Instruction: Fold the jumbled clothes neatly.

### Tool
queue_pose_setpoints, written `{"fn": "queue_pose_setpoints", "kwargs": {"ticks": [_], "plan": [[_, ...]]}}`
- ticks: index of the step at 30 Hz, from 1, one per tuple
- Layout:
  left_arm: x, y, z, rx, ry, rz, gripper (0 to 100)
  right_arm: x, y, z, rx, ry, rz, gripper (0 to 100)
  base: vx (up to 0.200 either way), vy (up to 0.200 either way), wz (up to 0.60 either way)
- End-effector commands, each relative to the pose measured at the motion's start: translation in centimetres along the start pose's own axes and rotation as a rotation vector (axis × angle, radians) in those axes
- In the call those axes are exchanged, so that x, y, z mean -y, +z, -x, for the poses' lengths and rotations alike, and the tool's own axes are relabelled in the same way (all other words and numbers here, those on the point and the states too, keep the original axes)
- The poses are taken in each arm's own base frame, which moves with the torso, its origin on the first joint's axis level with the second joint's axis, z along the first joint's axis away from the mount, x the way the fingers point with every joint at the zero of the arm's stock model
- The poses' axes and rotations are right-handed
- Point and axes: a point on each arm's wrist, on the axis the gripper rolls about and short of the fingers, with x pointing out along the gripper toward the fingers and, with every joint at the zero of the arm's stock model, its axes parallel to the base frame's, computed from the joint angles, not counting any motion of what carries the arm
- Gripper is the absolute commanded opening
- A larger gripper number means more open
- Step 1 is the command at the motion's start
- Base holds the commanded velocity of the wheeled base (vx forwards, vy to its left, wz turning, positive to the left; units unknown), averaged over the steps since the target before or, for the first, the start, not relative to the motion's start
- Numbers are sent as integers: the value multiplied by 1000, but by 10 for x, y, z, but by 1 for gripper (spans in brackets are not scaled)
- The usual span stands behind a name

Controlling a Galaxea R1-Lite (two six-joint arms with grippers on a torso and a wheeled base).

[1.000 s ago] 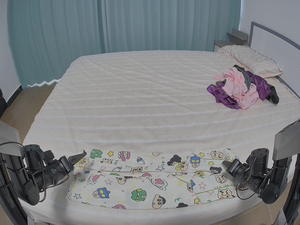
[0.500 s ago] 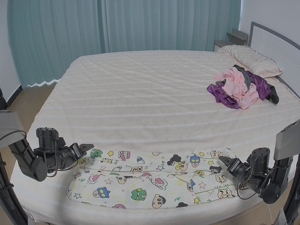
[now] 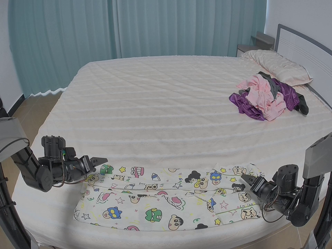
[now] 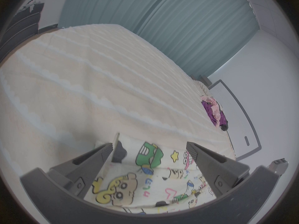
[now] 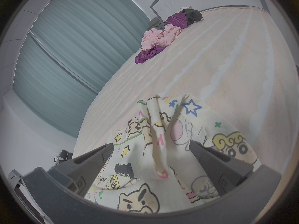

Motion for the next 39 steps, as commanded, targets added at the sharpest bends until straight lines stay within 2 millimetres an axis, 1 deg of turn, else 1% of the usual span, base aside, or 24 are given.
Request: {"fn": "queue_pose_setpoints", "kwargs": {"ticks": [1, 2, 3, 9, 12, 15, 22, 25, 33, 36, 37, 39], "plan": [[-2, -9, 4, -35, -5, 13, 100, -1, 0, 0, 8, 10, -2, 100, 0, 0, 0], [-3, -19, 11, -69, -42, 21, 100, -1, 1, 0, 8, 12, -3, 100, 0, 0, 0], [-4, -22, 13, -76, -53, 23, 100, -1, 1, 0, 8, 12, -3, 100, 0, 0, 0], [-6, -37, 24, -52, -71, 6, 100, -1, 0, -1, 3, 10, -3, 100, 0, 0, 0], [-5, -39, 27, -13, -88, -18, 100, -1, -2, 0, -3, 9, 1, 100, 0, 0, 0], [-3, -37, 29, 28, -104, -36, 100, -2, -3, 0, -6, 12, 4, 100, 0, 0, 0], [-1, -38, 35, 45, -94, -41, 100, -2, -3, 0, -4, 11, 3, 100, 0, 0, 0], [-1, -41, 38, 38, -89, -41, 100, -2, -3, 1, -4, 11, 3, 100, 0, 0, 0], [9, -46, 61, 56, -143, -73, 100, -2, -3, 0, -5, 10, 3, 100, 0, 0, 0], [12, -51, 70, 49, -185, -84, 100, -2, -3, 0, -5, 10, 3, 100, 0, 0, 0], [12, -51, 70, 49, -185, -84, 100, -2, -3, 0, -5, 10, 3, 100, 0, 0, 0], [11, -58, 74, 36, -191, -84, 100, -2, -3, 0, -5, 10, 3, 100, 0, 0, 0]]}}
